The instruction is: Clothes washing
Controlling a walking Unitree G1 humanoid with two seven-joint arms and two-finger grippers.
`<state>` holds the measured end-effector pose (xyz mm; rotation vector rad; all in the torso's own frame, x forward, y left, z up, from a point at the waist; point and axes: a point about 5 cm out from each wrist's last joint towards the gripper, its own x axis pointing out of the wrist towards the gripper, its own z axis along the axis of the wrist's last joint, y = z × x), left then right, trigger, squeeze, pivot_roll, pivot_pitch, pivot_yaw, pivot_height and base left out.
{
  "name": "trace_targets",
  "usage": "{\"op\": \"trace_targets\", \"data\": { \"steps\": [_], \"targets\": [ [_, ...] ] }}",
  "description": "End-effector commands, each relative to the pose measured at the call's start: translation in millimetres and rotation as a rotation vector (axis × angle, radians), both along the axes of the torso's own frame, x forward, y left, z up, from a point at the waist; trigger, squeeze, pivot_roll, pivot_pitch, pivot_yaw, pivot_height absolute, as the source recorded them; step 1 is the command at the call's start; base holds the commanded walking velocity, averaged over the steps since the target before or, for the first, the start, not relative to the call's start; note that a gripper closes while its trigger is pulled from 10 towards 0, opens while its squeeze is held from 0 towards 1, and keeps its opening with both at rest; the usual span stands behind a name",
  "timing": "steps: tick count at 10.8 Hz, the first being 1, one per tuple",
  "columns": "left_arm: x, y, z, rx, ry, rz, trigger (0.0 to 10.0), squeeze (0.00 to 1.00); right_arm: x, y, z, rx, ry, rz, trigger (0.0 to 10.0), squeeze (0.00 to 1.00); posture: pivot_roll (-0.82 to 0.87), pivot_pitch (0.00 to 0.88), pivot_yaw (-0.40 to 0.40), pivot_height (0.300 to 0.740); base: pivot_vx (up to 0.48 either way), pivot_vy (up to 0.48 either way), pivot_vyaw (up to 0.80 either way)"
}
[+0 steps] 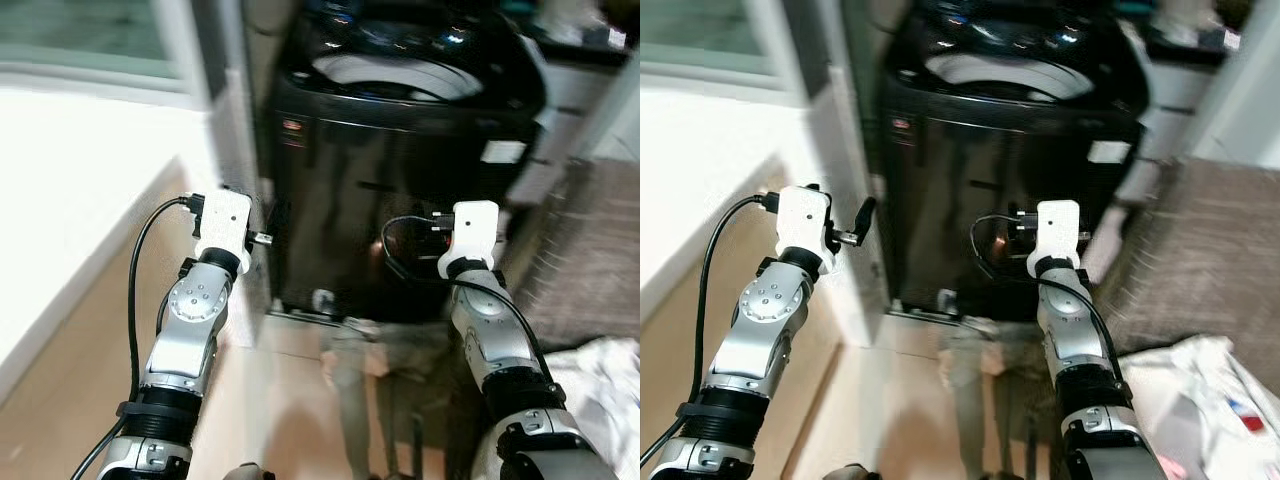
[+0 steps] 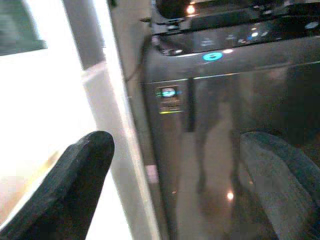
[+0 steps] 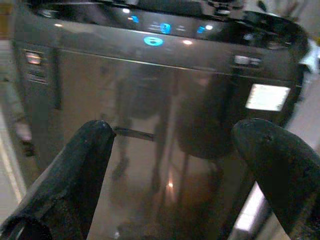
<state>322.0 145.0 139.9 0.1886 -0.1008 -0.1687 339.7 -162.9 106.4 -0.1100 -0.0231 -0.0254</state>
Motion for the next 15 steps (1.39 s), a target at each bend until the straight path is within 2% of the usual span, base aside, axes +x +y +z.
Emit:
{"op": "trace_targets", "data": {
  "steps": [1,4,9,10,15],
  "targets": [
    [1.2,-3.2,0,0.005,-0.002,-0.009,10.0,0.0,1.8,-5.1,1,0.008,0.004,-0.023,10.0,0.0,-0.1,0.0,-0.004,0.74,0.0,0.0,0.0],
    [2.1,-5.8,1,0.02,-0.006,-0.027,10.0,0.0,1.5,-7.8,5,0.007,-0.027,-0.036,10.0,0.0,-0.11,0.0,0.0,0.74,0.0,0.0,0.0],
    [9.7,-4.9,-1,0.031,0.02,-0.004,10.0,0.0,6.2,-3.0,8,0.032,-0.016,-0.026,10.0,0.0,-0.12,0.0,0.008,0.74,0.0,0.0,-0.64],
    [12.3,-3.5,0,0.004,0.036,0.011,10.0,0.0,7.7,0.2,12,0.04,-0.042,-0.016,10.0,0.0,-0.12,0.0,0.009,0.74,0.0,0.0,-0.6],
    [14.3,-4.3,3,-0.014,0.028,0.036,10.0,0.0,11.5,4.4,15,0.033,-0.03,-0.007,10.0,0.0,-0.11,0.0,-0.006,0.74,0.0,0.0,0.0]
  ]
}}
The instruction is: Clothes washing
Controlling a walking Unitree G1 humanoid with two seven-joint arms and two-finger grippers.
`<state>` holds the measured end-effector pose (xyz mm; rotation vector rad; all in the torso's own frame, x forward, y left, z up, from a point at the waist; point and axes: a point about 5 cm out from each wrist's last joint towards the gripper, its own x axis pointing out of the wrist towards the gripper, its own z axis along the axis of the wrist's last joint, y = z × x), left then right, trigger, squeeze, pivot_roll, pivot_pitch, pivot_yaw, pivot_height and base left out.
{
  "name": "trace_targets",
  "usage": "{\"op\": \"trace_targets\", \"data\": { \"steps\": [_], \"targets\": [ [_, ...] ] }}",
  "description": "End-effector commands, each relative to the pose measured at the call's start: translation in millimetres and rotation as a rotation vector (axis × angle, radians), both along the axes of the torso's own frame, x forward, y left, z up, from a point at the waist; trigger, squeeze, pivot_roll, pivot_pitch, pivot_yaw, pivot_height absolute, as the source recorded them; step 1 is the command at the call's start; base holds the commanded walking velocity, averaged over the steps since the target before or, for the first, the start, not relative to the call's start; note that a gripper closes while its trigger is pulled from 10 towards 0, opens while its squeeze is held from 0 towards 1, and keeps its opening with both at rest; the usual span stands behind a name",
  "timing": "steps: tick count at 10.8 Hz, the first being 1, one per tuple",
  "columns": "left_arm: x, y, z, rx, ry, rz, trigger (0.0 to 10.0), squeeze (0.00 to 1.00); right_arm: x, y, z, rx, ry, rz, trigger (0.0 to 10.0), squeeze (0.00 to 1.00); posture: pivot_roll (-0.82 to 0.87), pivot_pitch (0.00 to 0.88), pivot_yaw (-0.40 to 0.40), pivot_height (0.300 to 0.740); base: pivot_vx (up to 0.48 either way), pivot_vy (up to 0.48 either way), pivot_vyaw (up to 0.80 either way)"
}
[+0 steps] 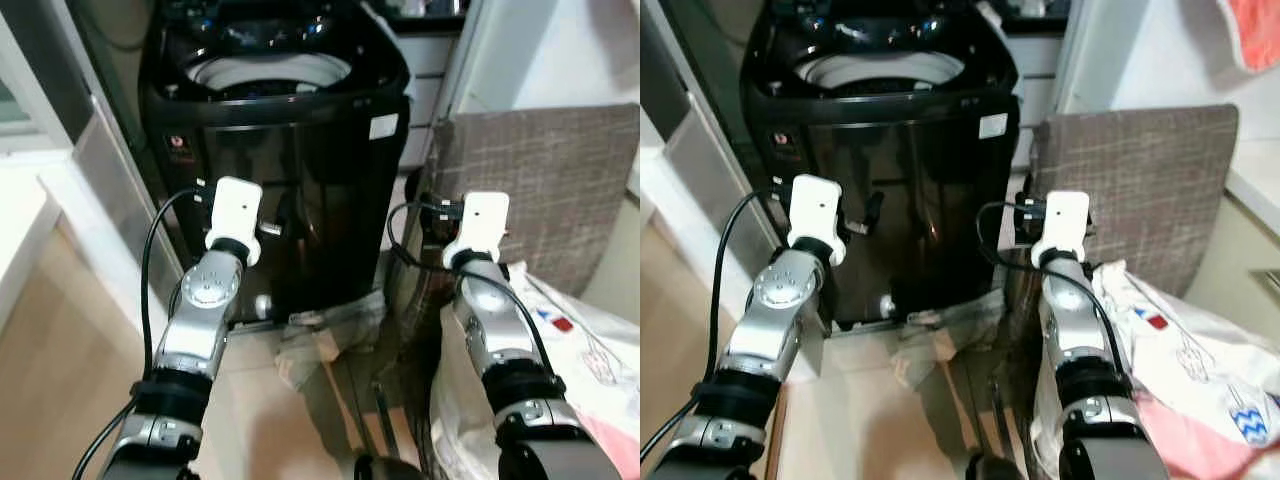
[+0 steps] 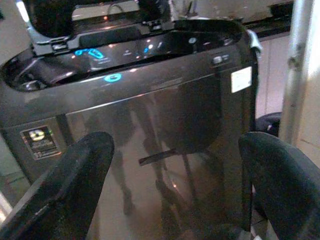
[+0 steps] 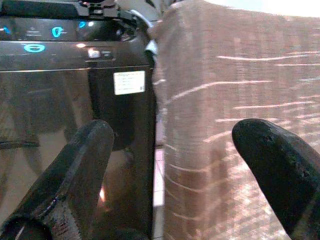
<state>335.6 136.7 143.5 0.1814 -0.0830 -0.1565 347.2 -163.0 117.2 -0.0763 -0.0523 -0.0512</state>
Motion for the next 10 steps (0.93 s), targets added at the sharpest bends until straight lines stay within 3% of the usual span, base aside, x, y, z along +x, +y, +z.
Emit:
{"op": "trace_targets", "data": {
  "steps": [1,10],
  "targets": [
    [0.9,3.6,-1.8,-0.029,0.015,0.034,10.0,0.0,4.6,5.7,3.6,-0.005,0.005,0.023,10.0,0.0,-0.11,0.0,-0.009,0.74,0.0,0.0,0.0],
    [2.8,4.6,-0.5,-0.108,0.026,0.078,10.0,0.0,6.7,10.4,2.5,-0.007,0.018,0.029,10.0,0.0,-0.1,0.0,-0.016,0.74,0.0,0.0,0.0]
  ]
}}
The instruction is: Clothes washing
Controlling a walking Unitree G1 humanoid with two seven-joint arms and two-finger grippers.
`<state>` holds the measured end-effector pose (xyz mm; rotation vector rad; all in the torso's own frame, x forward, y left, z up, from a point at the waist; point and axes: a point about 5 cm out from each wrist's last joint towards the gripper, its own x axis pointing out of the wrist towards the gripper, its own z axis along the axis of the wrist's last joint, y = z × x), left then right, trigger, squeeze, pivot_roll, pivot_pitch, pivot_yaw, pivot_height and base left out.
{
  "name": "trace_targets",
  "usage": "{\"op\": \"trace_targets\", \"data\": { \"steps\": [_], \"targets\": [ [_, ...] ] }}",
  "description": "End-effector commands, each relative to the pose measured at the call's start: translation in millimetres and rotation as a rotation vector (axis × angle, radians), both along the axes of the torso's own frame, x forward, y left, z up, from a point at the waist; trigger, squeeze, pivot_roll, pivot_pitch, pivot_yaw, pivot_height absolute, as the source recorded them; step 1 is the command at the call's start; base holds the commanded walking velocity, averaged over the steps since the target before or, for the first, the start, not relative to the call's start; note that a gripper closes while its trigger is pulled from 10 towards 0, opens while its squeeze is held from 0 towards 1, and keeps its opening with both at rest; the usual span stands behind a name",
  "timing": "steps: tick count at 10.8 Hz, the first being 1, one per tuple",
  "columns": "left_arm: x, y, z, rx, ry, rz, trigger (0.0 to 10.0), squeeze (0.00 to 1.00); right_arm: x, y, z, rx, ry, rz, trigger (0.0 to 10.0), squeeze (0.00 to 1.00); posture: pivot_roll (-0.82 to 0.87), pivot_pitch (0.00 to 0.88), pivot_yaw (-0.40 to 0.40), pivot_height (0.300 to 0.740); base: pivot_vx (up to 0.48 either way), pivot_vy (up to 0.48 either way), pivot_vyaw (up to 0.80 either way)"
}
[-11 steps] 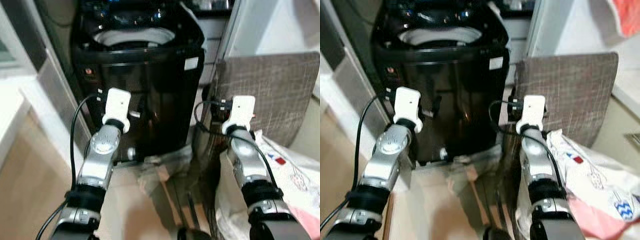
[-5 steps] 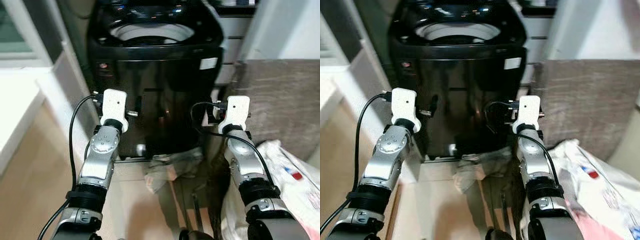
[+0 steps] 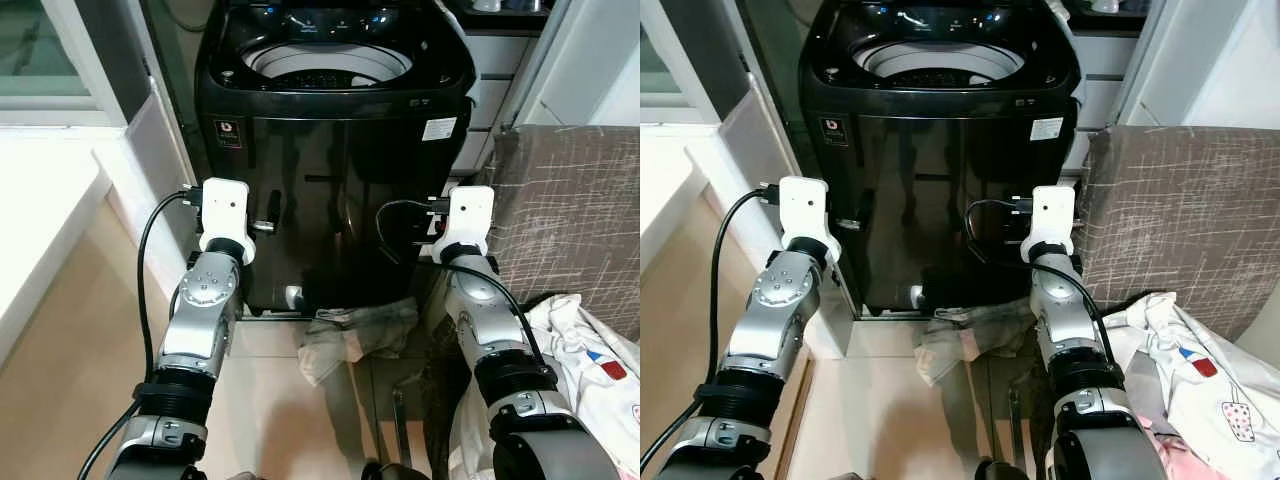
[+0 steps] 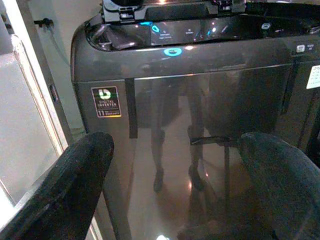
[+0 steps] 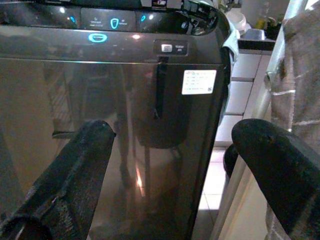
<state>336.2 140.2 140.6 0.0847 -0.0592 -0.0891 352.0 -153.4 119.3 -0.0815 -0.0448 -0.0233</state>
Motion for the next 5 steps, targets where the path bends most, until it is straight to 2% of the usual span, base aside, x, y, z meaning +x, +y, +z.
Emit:
{"op": "trace_targets", "data": {
  "steps": [1,5],
  "targets": [
    [1.1,0.1,1.5,-0.016,0.002,0.01,10.0,0.0,1.6,1.3,0.2,-0.001,0.01,0.004,10.0,0.0,-0.1,0.0,-0.017,0.74,0.0,0.0,0.0],
    [-0.5,0.6,1.4,-0.024,-0.009,0.003,10.0,0.0,2.9,2.5,0.3,-0.005,0.013,0.012,10.0,0.0,-0.1,0.0,-0.02,0.74,0.0,0.0,0.0]
  ]
}}
